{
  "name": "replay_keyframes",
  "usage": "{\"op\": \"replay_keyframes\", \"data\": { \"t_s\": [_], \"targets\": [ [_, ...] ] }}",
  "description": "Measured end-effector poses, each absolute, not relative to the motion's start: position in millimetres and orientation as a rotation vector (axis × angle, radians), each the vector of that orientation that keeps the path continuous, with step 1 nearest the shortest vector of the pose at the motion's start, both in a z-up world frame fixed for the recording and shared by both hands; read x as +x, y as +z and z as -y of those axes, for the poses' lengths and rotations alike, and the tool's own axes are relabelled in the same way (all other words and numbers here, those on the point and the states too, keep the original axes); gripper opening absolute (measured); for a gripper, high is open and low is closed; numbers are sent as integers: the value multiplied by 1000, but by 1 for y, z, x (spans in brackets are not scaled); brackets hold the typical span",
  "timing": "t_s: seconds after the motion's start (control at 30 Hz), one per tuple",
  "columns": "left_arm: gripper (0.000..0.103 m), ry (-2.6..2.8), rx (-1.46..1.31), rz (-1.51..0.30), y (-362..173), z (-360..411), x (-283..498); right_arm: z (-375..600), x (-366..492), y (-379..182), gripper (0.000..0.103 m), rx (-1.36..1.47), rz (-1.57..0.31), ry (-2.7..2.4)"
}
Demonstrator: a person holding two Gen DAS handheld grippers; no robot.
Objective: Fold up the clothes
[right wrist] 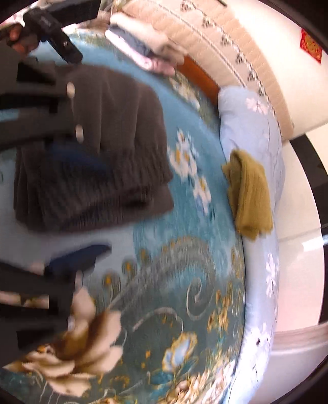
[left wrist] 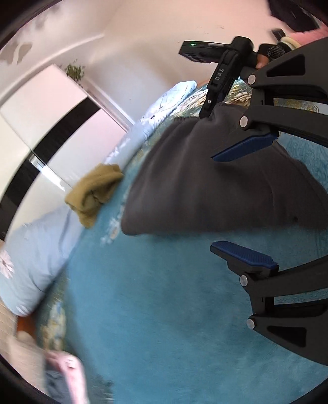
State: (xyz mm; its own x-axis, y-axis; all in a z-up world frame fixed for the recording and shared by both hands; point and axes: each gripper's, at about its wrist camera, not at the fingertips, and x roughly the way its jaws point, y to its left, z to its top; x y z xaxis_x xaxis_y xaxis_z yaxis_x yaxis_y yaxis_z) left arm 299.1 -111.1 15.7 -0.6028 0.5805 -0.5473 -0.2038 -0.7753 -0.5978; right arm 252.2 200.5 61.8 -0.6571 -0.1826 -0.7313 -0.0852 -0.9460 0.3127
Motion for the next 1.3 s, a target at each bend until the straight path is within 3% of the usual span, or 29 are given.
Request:
{"op": "replay_keyframes", "data": {
  "t_s": [0.2, 0.4, 0.63, 0.93, 1.3],
  "targets": [
    [67, 2293, -1125, 702, 5, 107, 293, -233, 247, 38, 68, 1293, 917, -2554],
    [70, 2250, -1139, 763, -1, 111, 295, -241, 243, 24, 75, 1270, 1101, -2440],
    [72, 2097, -1187, 894, -8, 106, 267, -235, 222, 19, 80, 1245, 1120, -2369],
    [72, 2085, -1143, 868, -7, 104, 271, -228, 229, 23, 80, 1193, 1078, -2370],
    [66, 2177, -1065, 657, 13, 93, 282, -220, 243, 38, 62, 1122, 1009, -2410]
  ]
}}
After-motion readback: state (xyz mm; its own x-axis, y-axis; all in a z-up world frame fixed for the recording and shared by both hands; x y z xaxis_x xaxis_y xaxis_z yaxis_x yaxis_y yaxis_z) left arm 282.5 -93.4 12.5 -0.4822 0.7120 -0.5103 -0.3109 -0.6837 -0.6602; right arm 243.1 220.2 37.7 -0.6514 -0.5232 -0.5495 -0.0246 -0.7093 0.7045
